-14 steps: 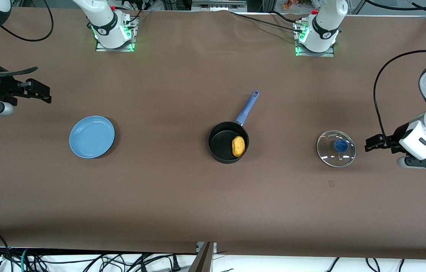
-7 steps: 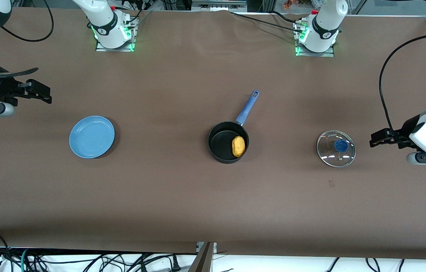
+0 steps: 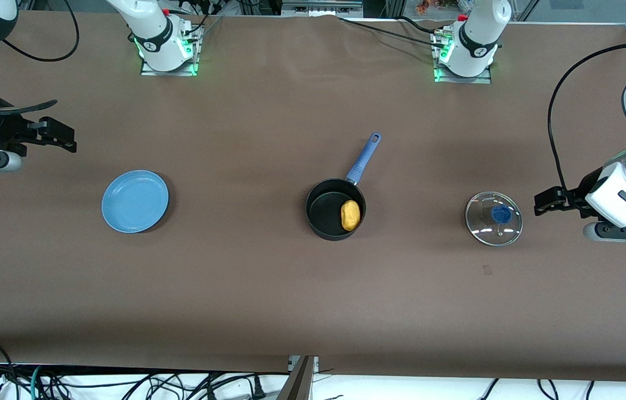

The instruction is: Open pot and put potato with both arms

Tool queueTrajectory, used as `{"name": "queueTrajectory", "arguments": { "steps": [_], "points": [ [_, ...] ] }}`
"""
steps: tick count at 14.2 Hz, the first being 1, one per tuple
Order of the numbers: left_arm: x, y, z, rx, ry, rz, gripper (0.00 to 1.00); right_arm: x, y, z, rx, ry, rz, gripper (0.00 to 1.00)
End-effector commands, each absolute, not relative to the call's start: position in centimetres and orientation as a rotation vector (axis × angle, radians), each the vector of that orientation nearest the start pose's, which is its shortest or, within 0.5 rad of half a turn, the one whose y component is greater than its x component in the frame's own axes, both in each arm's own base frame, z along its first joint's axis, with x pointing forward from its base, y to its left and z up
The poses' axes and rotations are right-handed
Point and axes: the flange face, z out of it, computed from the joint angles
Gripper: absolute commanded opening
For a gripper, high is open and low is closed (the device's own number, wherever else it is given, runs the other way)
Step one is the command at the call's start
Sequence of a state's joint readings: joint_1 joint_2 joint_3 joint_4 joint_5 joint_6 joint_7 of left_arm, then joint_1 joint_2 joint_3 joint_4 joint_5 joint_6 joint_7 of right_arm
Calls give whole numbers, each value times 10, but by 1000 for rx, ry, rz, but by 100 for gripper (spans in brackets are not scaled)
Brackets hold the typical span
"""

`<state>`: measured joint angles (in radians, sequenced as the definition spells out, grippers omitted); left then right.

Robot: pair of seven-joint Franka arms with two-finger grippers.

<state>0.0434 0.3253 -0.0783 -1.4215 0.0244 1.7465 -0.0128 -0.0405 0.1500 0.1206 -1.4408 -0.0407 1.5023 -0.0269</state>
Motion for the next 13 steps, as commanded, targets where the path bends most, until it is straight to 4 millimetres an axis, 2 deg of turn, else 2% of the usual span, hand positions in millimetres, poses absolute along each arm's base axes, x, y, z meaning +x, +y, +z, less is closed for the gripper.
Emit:
{"name": "queueTrajectory", "arguments": {
  "steps": [1,3,4,7,10,13],
  "points": [
    [662,-19,521,-3128,45,0,100,589,36,595,-3141,-184,143,100],
    [664,-24,541,-3124,61,-60,100,589,35,595,-3140,-181,143,100],
    [663,-24,545,-3125,60,-51,100,589,36,595,-3140,-184,143,100],
    [662,-24,546,-3129,68,-43,100,589,36,595,-3138,-179,141,100],
    [664,-23,562,-3134,66,-96,100,589,35,595,-3139,-174,141,100],
    [663,-33,564,-3140,88,-99,100,589,35,595,-3139,-174,143,100]
  ]
}}
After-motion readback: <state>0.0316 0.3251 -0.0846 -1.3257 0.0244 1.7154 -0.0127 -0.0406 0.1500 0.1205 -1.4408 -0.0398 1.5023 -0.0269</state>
